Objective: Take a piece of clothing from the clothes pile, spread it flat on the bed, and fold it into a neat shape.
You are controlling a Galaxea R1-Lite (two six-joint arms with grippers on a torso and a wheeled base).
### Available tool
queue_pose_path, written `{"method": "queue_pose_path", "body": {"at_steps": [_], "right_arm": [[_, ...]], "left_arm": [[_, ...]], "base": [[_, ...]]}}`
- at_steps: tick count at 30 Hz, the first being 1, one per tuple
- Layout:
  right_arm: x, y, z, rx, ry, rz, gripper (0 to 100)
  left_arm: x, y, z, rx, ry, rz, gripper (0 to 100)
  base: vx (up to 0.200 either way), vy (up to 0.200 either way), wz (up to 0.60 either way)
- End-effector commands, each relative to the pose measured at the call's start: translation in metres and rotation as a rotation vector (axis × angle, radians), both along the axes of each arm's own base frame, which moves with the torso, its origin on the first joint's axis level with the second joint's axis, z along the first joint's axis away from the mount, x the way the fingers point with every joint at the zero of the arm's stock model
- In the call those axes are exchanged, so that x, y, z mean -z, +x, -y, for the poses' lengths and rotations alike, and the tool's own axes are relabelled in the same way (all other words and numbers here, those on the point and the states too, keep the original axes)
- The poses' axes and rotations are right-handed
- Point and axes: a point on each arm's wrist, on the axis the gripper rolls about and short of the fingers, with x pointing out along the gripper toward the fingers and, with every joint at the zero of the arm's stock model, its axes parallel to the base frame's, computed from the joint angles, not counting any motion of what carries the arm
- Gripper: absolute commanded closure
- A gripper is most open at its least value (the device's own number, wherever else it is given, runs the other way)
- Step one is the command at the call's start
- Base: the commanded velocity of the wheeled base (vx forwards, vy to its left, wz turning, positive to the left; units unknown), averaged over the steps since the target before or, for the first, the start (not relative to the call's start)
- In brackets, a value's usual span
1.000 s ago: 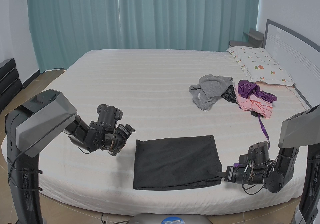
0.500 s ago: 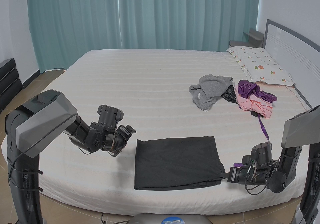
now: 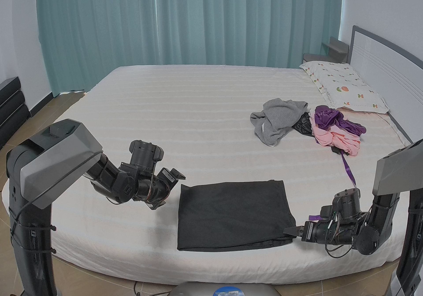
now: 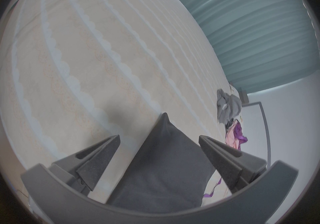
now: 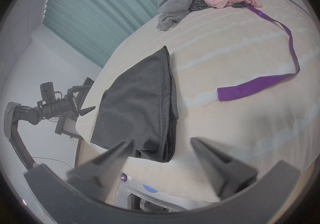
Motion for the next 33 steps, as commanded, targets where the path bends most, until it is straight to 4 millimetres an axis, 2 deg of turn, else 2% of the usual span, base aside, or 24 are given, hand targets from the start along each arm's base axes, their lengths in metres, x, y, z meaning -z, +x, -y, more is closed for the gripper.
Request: {"method": "queue_pose_path", "body": {"at_steps": [1, 9, 11, 13, 14, 23, 33], "right_arm": [[-0.002, 0.002, 0.001, 0.008, 0.005, 0.011, 0], [-0.002, 0.002, 0.002, 0.011, 0.013, 0.019, 0], [-0.002, 0.003, 0.001, 0.011, 0.013, 0.019, 0], [-0.002, 0.003, 0.001, 0.011, 0.013, 0.019, 0], [-0.001, 0.003, 0.002, 0.011, 0.014, 0.015, 0], [0.000, 0.004, 0.001, 0.012, 0.016, 0.017, 0], [-0.001, 0.006, 0.001, 0.011, 0.018, 0.024, 0]], "left_arm": [[0.002, -0.003, 0.001, 0.062, 0.022, 0.002, 0], [0.019, -0.027, 0.007, 0.268, 0.141, 0.015, 0], [0.029, -0.036, 0.012, 0.350, 0.187, 0.075, 0], [0.029, -0.036, 0.012, 0.350, 0.187, 0.075, 0], [0.037, -0.042, 0.012, 0.412, 0.225, 0.131, 0], [0.055, -0.043, 0.020, 0.460, 0.264, 0.168, 0], [0.056, -0.041, 0.023, 0.451, 0.253, 0.198, 0]], "base": [[0.000, 0.000, 0.00], [0.000, 0.000, 0.00], [0.000, 0.000, 0.00], [0.000, 0.000, 0.00], [0.000, 0.000, 0.00], [0.000, 0.000, 0.00], [0.000, 0.000, 0.00]]}}
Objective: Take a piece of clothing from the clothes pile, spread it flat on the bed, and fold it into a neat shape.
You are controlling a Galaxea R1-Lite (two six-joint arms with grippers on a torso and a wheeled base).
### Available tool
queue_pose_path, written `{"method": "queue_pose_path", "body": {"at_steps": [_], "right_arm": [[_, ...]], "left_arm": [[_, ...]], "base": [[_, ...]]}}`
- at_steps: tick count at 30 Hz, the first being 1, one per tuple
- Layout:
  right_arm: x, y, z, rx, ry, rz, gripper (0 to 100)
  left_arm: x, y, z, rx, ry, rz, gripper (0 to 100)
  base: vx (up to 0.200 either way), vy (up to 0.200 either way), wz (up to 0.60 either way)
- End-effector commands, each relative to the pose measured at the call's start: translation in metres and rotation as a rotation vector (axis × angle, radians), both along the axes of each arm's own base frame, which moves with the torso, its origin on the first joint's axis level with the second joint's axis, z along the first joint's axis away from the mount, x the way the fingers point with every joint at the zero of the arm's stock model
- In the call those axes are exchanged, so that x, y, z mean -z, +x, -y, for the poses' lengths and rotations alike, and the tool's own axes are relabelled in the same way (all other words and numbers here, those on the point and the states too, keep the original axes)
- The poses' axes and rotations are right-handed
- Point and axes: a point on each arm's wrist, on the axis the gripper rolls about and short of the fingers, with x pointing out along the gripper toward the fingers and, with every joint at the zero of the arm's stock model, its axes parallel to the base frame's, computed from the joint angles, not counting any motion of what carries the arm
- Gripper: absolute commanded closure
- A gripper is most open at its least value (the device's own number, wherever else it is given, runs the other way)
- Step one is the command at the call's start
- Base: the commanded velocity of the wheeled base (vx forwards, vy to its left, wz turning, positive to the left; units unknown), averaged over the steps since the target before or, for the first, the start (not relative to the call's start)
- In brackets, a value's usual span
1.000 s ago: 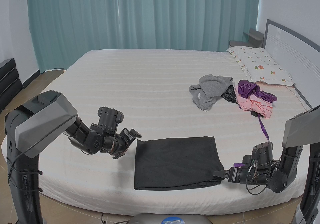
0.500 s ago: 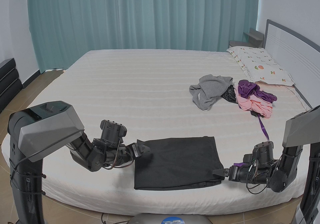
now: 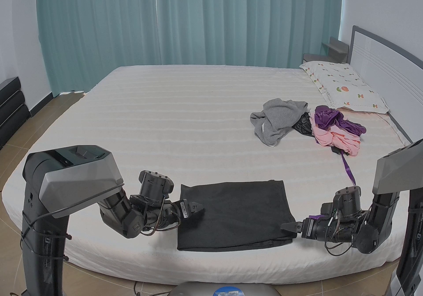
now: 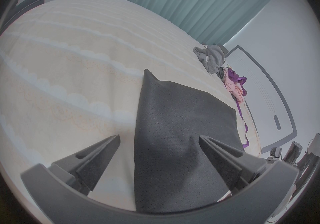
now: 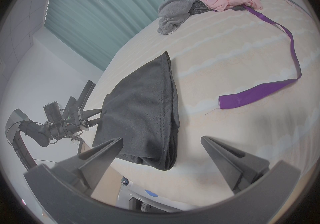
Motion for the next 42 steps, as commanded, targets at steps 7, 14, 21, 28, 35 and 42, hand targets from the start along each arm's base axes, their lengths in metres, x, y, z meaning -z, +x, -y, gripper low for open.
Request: {"method": "queue_pose_path", "body": {"at_steps": [7, 14, 21, 28, 35, 42], "right_arm": [[0.0002, 0.0000, -0.0001, -0.001, 0.000, -0.001, 0], [-0.0016, 0.0022, 0.0053, 0.021, 0.002, 0.007, 0], [-0.0012, 0.0021, 0.0053, 0.021, 0.002, 0.005, 0], [-0.0008, 0.0021, 0.0053, 0.021, 0.002, 0.004, 0], [0.0001, 0.0021, 0.0057, 0.023, 0.002, 0.000, 0], [0.0013, 0.0019, 0.0054, 0.021, 0.000, -0.004, 0]], "left_arm": [[0.0027, 0.0009, 0.0011, -0.010, -0.008, -0.010, 100], [0.0001, 0.0015, 0.0013, -0.030, -0.027, -0.015, 100], [0.0009, -0.0004, 0.0004, -0.033, -0.029, -0.023, 100], [-0.0003, -0.0003, 0.0004, -0.048, -0.042, -0.028, 100], [0.0003, -0.0009, 0.0002, -0.047, -0.040, -0.034, 100], [-0.0016, -0.0011, 0.0001, -0.047, -0.040, -0.034, 100]], "base": [[0.000, 0.000, 0.00], [0.000, 0.000, 0.00], [0.000, 0.000, 0.00], [0.000, 0.000, 0.00], [0.000, 0.000, 0.00], [0.000, 0.000, 0.00]]}}
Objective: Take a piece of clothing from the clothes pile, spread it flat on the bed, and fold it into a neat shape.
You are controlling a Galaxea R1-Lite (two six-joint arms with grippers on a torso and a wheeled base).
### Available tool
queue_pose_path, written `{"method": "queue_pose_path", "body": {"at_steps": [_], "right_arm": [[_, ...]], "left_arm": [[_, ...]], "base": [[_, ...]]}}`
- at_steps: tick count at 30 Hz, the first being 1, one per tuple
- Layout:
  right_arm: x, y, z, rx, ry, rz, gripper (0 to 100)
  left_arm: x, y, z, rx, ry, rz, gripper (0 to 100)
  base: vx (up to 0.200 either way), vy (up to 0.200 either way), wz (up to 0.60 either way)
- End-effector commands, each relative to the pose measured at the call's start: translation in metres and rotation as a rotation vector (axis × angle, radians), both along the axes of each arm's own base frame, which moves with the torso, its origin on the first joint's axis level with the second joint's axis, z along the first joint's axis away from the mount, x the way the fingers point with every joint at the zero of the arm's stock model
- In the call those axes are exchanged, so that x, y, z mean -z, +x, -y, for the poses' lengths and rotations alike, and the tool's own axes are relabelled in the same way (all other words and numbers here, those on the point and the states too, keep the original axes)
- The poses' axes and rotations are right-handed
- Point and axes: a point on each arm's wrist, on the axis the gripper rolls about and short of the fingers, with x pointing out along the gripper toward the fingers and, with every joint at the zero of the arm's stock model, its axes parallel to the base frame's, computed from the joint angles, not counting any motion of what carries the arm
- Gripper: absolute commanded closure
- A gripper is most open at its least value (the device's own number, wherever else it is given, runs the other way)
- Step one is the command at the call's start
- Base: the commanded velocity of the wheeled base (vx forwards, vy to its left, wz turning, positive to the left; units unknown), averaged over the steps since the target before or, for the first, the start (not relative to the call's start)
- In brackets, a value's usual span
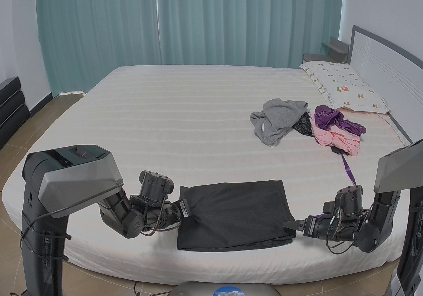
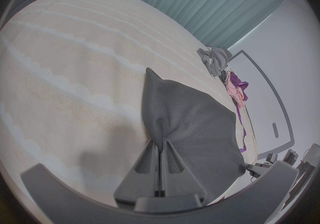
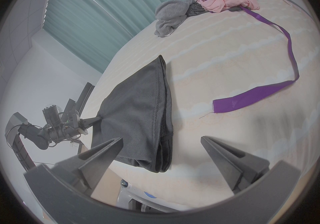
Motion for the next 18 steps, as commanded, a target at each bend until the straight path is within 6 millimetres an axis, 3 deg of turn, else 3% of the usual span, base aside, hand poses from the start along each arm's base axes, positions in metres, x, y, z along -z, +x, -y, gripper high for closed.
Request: {"method": "queue_pose_path", "body": {"at_steps": [1, 18], "right_arm": [[0.0012, -0.0004, -0.0001, -0.001, -0.001, -0.005, 0], [0.0004, -0.0003, -0.0001, 0.000, 0.001, -0.003, 0]], "left_arm": [[-0.0011, -0.0001, -0.0001, 0.000, -0.001, 0.002, 100], [-0.0086, -0.0028, -0.0045, -0.010, -0.006, 0.008, 100]], "base": [[0.000, 0.000, 0.00], [0.000, 0.200, 0.00]]}}
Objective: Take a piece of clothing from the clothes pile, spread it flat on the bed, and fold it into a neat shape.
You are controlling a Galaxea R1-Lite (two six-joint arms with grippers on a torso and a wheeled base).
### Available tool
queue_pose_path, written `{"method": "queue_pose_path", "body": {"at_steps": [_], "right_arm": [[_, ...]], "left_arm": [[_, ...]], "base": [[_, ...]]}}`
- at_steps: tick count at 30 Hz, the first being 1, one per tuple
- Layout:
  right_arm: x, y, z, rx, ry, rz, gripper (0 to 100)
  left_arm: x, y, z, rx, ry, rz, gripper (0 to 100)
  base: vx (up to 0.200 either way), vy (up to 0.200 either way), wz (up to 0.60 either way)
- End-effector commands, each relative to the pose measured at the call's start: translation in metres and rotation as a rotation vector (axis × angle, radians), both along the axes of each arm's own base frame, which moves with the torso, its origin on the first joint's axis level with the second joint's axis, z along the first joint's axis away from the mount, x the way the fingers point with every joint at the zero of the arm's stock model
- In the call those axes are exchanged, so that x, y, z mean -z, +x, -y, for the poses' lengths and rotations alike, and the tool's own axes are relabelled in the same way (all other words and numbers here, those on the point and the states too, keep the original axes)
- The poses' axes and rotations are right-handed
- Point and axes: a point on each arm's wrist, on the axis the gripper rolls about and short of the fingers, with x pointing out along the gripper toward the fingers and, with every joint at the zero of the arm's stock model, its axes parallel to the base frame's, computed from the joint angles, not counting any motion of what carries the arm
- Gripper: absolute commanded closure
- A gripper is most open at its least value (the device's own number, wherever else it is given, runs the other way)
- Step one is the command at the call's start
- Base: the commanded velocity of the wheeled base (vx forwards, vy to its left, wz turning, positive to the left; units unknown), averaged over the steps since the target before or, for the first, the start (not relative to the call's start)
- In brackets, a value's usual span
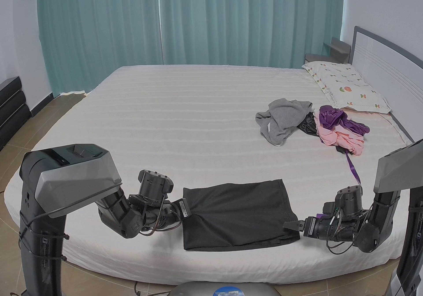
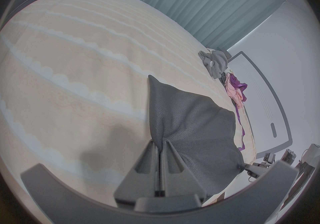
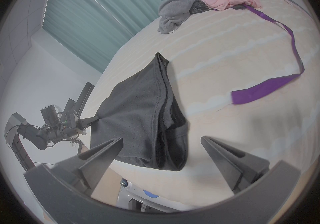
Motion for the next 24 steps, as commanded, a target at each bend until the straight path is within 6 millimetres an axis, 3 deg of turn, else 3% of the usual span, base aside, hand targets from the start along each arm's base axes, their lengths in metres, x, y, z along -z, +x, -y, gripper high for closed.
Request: {"method": "queue_pose_path", "body": {"at_steps": [1, 24], "right_arm": [[-0.0004, 0.0002, 0.0002, 0.001, 0.001, 0.002, 0], [-0.0016, 0.0015, 0.0025, 0.010, 0.004, 0.022, 0]], "left_arm": [[-0.0042, -0.0014, -0.0016, -0.004, -0.002, 0.005, 100], [-0.0056, -0.0052, -0.0097, -0.028, -0.006, -0.012, 100]], "base": [[0.000, 0.200, 0.00], [0.000, 0.200, 0.00]]}}
